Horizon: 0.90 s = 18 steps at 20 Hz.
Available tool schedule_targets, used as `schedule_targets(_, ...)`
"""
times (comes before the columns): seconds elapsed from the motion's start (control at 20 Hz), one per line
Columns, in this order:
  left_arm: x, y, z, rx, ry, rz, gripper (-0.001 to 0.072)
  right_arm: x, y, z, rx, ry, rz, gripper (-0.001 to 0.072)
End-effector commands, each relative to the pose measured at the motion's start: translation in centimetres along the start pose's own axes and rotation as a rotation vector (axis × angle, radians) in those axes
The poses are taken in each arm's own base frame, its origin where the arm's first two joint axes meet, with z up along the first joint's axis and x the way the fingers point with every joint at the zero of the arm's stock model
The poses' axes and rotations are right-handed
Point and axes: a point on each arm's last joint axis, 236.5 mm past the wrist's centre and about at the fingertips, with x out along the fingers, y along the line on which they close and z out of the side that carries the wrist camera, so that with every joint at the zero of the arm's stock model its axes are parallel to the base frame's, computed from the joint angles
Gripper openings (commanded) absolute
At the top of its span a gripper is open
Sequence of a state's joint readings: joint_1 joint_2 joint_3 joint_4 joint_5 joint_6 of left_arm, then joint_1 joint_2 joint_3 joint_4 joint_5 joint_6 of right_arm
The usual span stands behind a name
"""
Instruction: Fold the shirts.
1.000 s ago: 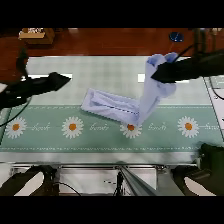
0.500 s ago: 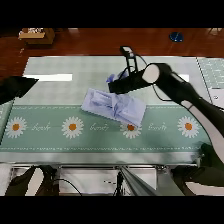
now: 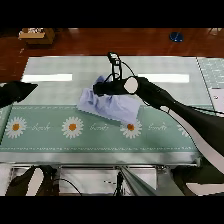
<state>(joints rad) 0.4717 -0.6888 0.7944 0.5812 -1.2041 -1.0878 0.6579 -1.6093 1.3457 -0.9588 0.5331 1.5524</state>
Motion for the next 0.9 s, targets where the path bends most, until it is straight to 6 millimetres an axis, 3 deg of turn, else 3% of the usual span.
schedule_targets(0.0,-0.1,1.2,-0.5,0.021,0.021,0.050,0.0016,-0.7,1.9,0.7,-0.069,-0.025,0.055,0.0381)
schedule_targets(0.1,-0.1,1.6,-0.6,0.027,0.025,0.066,0.0016,-3.0,1.3,0.9,-0.135,0.010,0.039,0.0380)
schedule_targets(0.15,-0.1,1.8,-0.7,0.029,0.029,0.072,0.0016,-4.5,0.0,0.7,-0.184,0.049,0.000,0.0380)
schedule_targets(0.25,0.1,2.0,-0.8,0.023,0.038,0.075,0.0017,-9.0,-5.9,-0.2,-0.253,0.180,-0.185,0.0380)
schedule_targets(0.4,0.4,2.4,-0.9,0.012,0.047,0.074,0.0017,-19.7,-18.7,-2.0,-0.150,0.387,-0.621,0.0380)
schedule_targets(0.45,0.4,2.4,-0.9,0.010,0.048,0.074,0.0017,-22.1,-21.4,-3.2,-0.064,0.429,-0.674,0.0382)
schedule_targets(0.5,0.4,2.4,-0.9,0.010,0.049,0.074,0.0017,-23.3,-23.0,-4.7,0.058,0.449,-0.656,0.0450)
schedule_targets(0.6,0.4,2.4,-0.9,0.010,0.049,0.074,0.0017,-22.2,-23.4,-7.6,0.309,0.437,-0.495,0.0536)
schedule_targets(0.7,0.4,2.4,-0.9,0.010,0.049,0.074,0.0017,-19.3,-22.2,-8.8,0.488,0.361,-0.307,0.0536)
schedule_targets(0.85,0.4,2.5,-0.9,0.009,0.050,0.074,0.0017,-15.2,-20.8,-10.1,0.617,0.256,-0.184,0.0536)
